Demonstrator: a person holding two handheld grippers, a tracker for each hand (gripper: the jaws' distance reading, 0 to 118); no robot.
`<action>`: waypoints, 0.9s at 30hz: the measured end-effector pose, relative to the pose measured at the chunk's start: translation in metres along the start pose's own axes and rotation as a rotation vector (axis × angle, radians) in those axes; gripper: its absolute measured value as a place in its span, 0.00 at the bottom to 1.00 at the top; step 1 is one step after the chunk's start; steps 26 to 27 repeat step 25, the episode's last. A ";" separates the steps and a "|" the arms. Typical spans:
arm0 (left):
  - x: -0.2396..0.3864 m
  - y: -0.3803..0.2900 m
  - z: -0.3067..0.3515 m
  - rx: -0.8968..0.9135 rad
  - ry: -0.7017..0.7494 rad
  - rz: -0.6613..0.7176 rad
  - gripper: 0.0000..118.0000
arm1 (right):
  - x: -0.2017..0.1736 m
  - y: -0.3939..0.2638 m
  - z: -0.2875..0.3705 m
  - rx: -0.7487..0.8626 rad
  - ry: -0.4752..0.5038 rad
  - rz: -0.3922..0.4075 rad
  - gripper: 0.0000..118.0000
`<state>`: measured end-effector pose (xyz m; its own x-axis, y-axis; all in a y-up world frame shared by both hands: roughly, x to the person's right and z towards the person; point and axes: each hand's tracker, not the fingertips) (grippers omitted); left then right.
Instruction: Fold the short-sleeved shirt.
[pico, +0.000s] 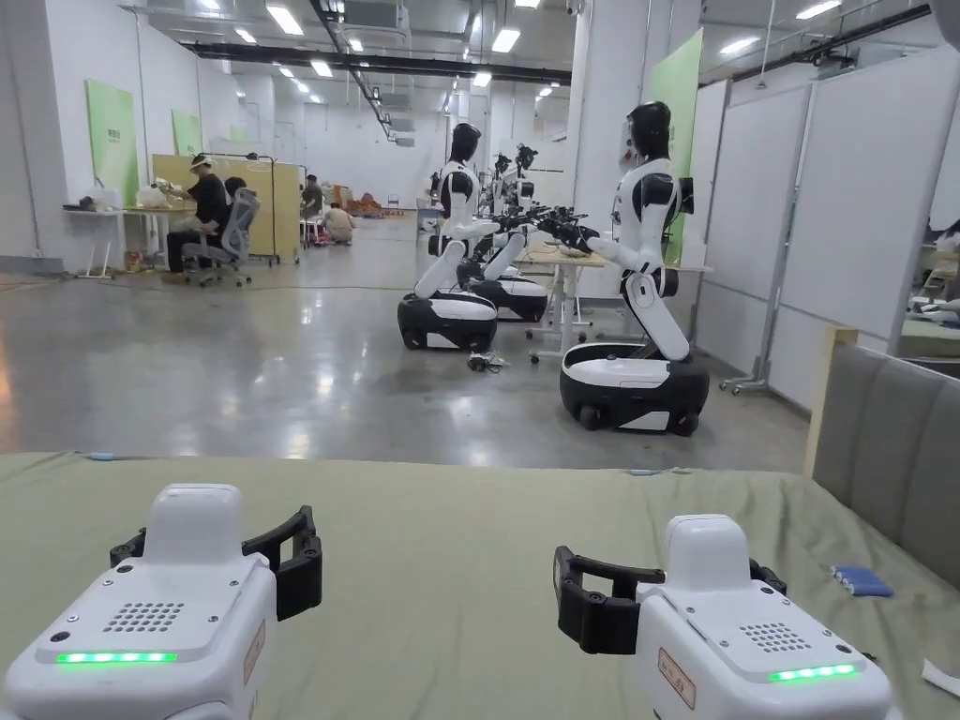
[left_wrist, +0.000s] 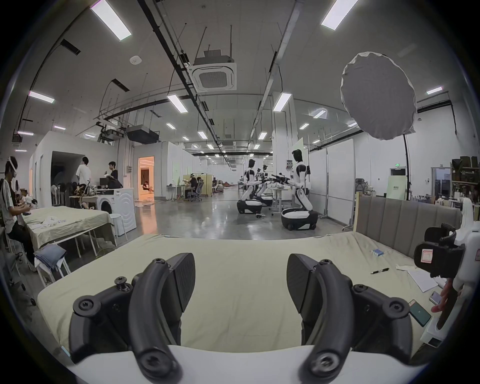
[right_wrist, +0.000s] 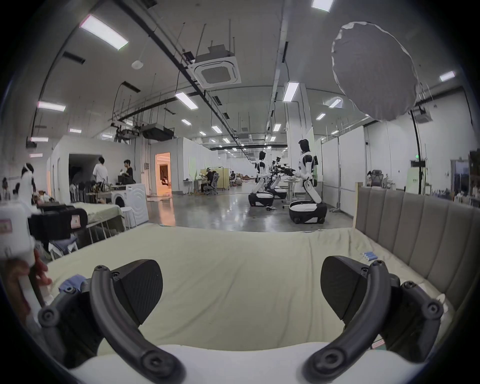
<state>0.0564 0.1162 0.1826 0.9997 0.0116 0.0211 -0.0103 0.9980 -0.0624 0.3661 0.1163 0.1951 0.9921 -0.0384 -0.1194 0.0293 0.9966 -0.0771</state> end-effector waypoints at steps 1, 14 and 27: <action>0.000 0.000 0.000 0.001 0.001 0.002 0.62 | 0.000 0.003 -0.001 -0.007 -0.005 0.000 1.00; 0.001 0.001 0.002 -0.015 0.008 0.039 0.62 | -0.016 0.030 0.005 -0.119 -0.098 -0.074 1.00; 0.000 0.002 0.005 -0.015 0.011 0.040 0.62 | -0.012 0.024 0.009 -0.040 -0.175 -0.100 1.00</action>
